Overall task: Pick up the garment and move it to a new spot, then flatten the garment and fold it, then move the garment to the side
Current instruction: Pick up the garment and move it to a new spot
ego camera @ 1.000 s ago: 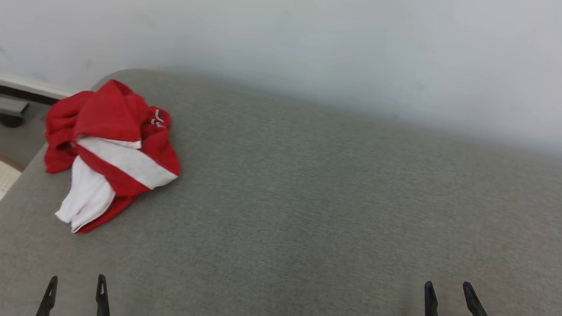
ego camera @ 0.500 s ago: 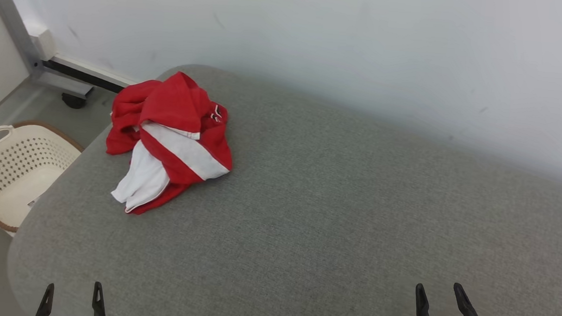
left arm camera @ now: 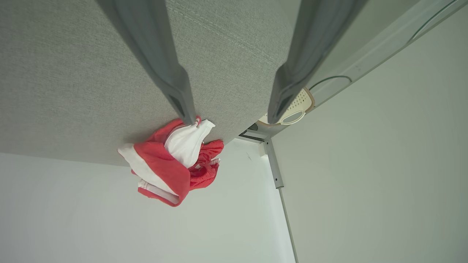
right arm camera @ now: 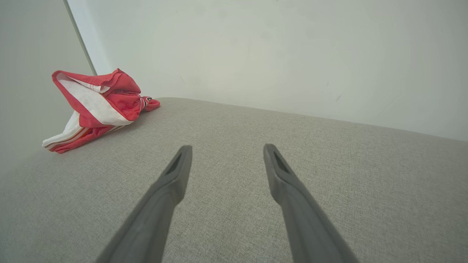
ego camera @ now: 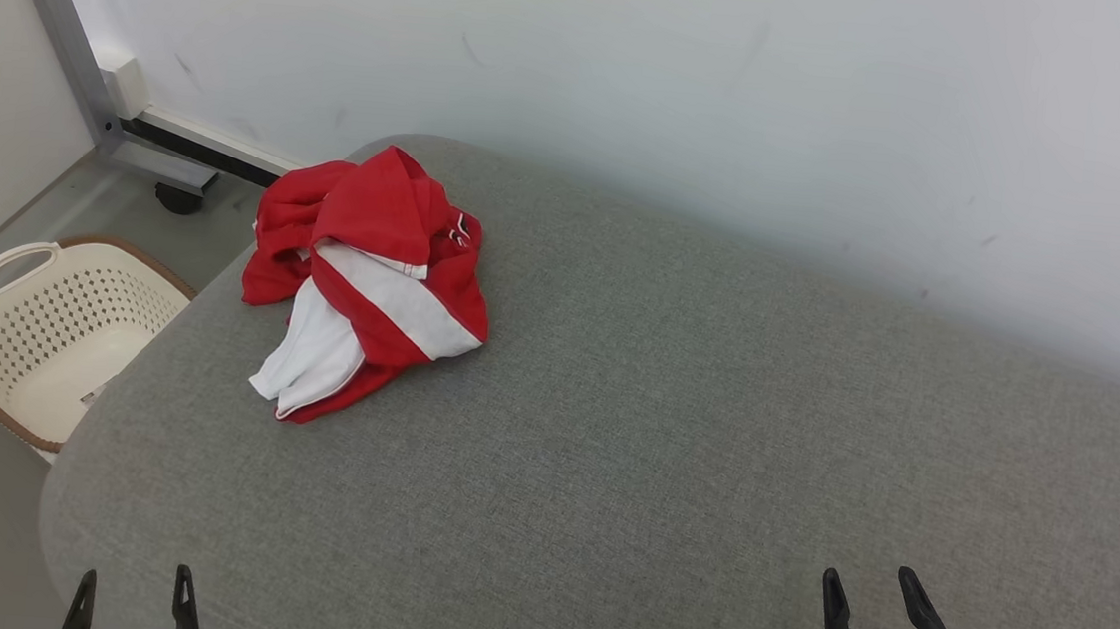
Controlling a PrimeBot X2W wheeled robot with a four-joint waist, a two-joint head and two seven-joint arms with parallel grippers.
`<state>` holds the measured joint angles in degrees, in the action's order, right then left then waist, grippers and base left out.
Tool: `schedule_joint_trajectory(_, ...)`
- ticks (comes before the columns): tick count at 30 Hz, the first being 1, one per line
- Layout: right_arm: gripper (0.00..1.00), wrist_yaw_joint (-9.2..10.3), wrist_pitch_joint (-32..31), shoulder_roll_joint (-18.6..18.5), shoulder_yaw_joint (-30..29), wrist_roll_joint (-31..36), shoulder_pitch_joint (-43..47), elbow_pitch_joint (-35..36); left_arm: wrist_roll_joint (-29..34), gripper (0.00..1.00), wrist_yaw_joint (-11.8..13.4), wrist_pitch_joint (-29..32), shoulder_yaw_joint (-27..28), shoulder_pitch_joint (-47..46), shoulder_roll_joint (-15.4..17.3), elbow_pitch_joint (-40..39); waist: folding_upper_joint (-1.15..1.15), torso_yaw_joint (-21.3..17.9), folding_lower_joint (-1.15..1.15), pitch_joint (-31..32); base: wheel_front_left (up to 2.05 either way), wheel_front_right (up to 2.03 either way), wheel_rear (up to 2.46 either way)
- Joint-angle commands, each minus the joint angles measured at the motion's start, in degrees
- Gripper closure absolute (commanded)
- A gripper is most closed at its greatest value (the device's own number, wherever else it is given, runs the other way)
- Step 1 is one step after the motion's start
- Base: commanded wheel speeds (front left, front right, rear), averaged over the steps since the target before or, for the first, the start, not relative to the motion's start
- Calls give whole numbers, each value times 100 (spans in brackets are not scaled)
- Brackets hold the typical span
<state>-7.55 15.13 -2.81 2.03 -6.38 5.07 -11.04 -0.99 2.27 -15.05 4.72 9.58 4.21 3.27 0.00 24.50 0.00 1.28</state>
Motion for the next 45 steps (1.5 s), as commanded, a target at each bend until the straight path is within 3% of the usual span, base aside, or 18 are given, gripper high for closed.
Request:
schedule_joint_trajectory(1, 0, 12, 6, -14, 6, 20, 78, -10, 46, 0, 15, -18, 33, 88, -4, -14, 0, -15, 0, -8, 0, 0, 0)
schedule_joint_trajectory(11, 0, 12, 6, -14, 25, 65, -13, 0, -129, 0, -75, -18, 199, -220, -51, -129, 0, -212, 0, -117, 0, 0, 0)
schedule_joint_trajectory(21, 0, 12, 6, -14, 49, 243, -421, 67, -475, 0, -590, -18, 874, -1500, 35, 239, 0, -812, 0, -625, 0, 0, 0)
schedule_joint_trajectory(30, 0, 12, 6, -13, 60, 168, -1010, 151, -685, 0, -876, -18, 1513, -3081, 651, 1285, 0, -1743, 0, -1420, 0, 0, 0)
schedule_joint_trajectory(39, 0, 12, 6, -10, 18, 34, -1337, 176, -703, 0, -960, -18, 1328, -3980, 1234, 2470, 0, -2328, 0, -1907, 0, 0, 0)
schedule_joint_trajectory(45, 0, 12, 6, -11, 48, -72, -1466, 171, -820, 0, -969, 81, 1204, -4474, 1710, 3776, 0, -2589, 0, -2080, 0, 0, 0)
